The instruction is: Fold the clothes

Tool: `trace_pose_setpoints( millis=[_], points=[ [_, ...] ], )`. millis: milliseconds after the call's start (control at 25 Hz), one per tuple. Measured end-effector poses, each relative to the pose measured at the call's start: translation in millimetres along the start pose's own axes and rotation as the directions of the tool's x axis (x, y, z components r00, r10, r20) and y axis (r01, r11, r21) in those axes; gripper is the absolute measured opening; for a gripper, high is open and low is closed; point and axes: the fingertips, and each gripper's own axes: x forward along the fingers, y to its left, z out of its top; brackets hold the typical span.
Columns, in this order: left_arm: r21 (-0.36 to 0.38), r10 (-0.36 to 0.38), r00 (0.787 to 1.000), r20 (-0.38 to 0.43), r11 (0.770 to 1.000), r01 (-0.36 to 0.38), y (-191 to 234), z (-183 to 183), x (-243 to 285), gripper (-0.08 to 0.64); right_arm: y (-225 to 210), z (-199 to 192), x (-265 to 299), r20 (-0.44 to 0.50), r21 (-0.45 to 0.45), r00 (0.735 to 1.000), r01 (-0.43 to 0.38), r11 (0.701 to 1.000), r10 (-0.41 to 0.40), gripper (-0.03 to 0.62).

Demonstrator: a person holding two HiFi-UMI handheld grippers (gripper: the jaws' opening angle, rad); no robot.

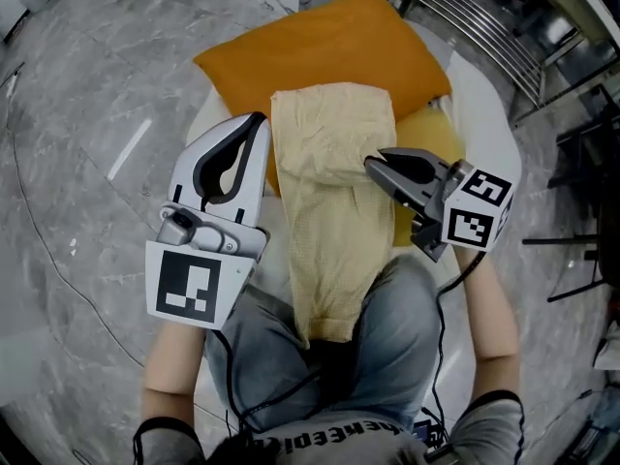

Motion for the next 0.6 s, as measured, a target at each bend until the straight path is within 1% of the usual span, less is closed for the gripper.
trace_pose_setpoints(
  millis=[200, 280, 400, 480, 600],
  points=[
    [0.002, -0.021, 0.999, -0.029, 1.000, 0.021, 0, -20, 4, 0.003, 7, -11, -3, 0.013, 0.010, 0.999, -0.042, 0.999, 0.042, 0.014],
    [0.015, -0.032, 0.999, -0.042, 0.999, 0.032, -7, -30, 0, 0.003, 14, -20, -8, 0.020, -0.004, 0.998, -0.061, 0.998, 0.061, 0.014],
    [0.010, -0.044, 0.998, -0.045, 0.999, 0.045, -15, -40, 3, 0.003, 20, -28, -15, 0.046, -0.016, 0.995, -0.087, 0.996, 0.088, 0.014],
    [-0.006, -0.050, 0.998, -0.039, 0.999, 0.050, -21, -44, 7, 0.003, 21, -34, -19, 0.055, -0.014, 0.993, -0.101, 0.995, 0.101, 0.014],
    [-0.058, -0.058, 0.998, -0.021, 0.997, 0.057, -33, -46, 6, 0.003, 29, -50, -28, 0.046, -0.031, 0.993, -0.110, 0.993, 0.111, 0.014]
  ],
)
